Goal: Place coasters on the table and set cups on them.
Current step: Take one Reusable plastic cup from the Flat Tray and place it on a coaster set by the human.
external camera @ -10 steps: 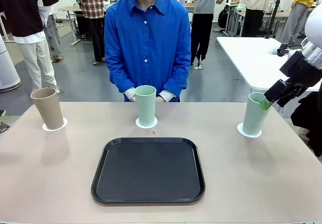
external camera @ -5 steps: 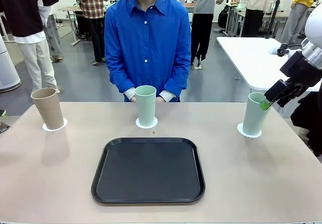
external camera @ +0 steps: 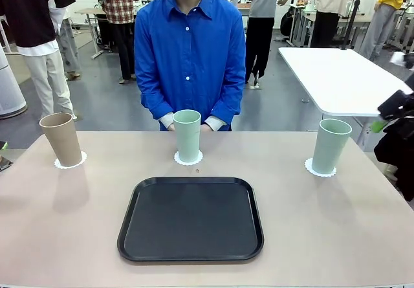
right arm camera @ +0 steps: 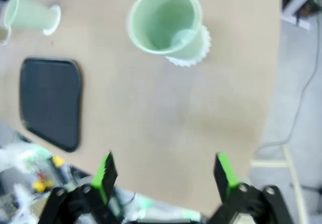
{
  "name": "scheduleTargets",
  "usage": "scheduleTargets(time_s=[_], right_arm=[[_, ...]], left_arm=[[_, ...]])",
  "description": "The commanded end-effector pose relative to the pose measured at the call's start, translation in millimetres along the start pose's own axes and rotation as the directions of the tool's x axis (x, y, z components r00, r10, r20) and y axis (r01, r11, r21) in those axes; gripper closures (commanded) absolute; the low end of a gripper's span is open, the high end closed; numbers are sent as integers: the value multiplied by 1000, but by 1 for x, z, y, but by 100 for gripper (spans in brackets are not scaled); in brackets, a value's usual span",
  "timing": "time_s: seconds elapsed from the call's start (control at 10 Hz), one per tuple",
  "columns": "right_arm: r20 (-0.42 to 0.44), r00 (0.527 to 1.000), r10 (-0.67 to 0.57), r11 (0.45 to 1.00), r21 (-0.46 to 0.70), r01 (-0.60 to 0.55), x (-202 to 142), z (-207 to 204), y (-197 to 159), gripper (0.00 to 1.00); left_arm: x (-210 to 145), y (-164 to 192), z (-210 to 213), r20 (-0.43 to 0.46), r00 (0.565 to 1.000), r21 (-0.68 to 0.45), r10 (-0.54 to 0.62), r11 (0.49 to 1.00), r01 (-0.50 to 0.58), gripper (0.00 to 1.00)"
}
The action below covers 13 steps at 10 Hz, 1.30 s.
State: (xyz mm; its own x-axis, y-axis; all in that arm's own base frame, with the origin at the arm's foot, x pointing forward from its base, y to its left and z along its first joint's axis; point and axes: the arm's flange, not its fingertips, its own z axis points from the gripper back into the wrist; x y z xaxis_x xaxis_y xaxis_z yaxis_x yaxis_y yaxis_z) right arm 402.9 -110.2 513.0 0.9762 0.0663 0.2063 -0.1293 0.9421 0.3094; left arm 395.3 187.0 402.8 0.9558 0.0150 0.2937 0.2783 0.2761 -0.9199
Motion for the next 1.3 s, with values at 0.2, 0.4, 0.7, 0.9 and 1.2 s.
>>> scheduleTargets(time_s=[0.2,0.4,0.7,0.9,1.2], right_arm=[[-60,996,-73,992,94,78,17,23,-34,0],[-35,994,-103,993,61,105,10,24,-43,0],[15,997,-74,775,630,48,-4,45,-118,0],[33,990,-140,671,738,70,-23,29,-169,0],[-41,988,-150,595,795,123,-41,4,-219,0]], left_arm=[[0,-3,1,0,1000,-7,-6,1000,6,0],[0,-3,1,0,1000,-7,-6,1000,6,0],[0,-3,1,0,1000,-7,-6,1000,6,0],[0,-3,1,0,1000,-7,-6,1000,6,0],[0,-3,1,0,1000,-7,-6,1000,6,0]])
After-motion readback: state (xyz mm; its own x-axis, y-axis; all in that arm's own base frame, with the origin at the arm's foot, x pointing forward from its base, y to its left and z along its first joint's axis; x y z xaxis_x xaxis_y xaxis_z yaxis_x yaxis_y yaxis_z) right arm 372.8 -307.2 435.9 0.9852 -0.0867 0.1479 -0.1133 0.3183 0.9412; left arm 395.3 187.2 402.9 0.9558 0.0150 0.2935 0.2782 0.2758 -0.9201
